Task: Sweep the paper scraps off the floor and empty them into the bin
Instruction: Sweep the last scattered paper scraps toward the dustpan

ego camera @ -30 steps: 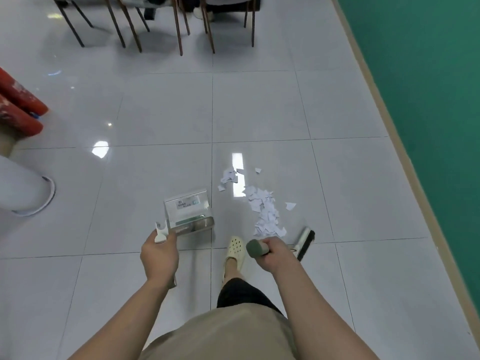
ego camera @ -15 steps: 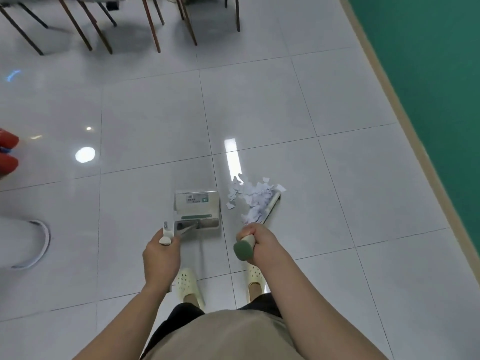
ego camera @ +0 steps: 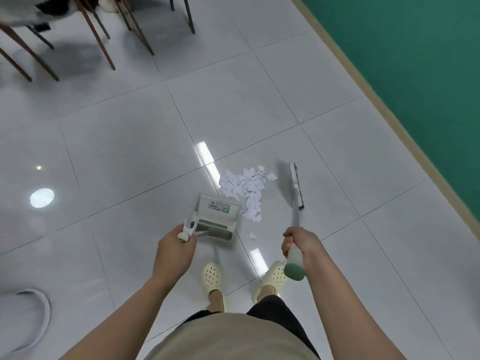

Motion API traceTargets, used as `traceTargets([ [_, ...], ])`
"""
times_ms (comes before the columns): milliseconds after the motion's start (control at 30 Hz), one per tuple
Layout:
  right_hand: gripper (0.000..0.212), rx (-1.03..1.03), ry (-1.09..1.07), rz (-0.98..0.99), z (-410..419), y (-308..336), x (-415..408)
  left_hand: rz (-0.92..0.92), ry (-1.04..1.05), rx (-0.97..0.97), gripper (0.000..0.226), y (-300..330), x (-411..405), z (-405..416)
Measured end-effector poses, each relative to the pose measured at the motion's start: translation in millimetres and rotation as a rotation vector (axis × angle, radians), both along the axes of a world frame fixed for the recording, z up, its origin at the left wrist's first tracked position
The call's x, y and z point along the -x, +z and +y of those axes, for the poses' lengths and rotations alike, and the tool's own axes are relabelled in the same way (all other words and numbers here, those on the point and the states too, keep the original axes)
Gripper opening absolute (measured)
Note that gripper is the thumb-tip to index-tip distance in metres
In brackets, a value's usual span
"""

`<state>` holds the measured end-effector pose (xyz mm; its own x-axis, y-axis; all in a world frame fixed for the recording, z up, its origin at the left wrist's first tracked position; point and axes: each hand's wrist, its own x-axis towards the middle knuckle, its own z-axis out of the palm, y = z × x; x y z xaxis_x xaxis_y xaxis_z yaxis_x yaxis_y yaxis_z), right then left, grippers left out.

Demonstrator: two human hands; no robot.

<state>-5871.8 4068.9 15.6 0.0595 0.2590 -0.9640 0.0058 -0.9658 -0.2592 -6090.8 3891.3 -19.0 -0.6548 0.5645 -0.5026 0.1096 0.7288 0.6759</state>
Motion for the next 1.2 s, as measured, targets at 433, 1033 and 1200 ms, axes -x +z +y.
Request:
traceTargets([
  [433, 0.017, -0.1, 0.388, -0.193, 92, -85, 48, 0.08, -0.597, 0.217, 0.017, -17, 125, 43],
  [1033, 0.018, 0.26, 0.98, -0.161, -38, -117, 89, 0.11, -0.655, 0.212, 0.009, -48, 190, 103],
  [1200, 0.016, 0.394, 1.03, -0.134, -76, -91, 94, 0.084, -0.643, 0.194, 0.011, -56, 188, 74],
])
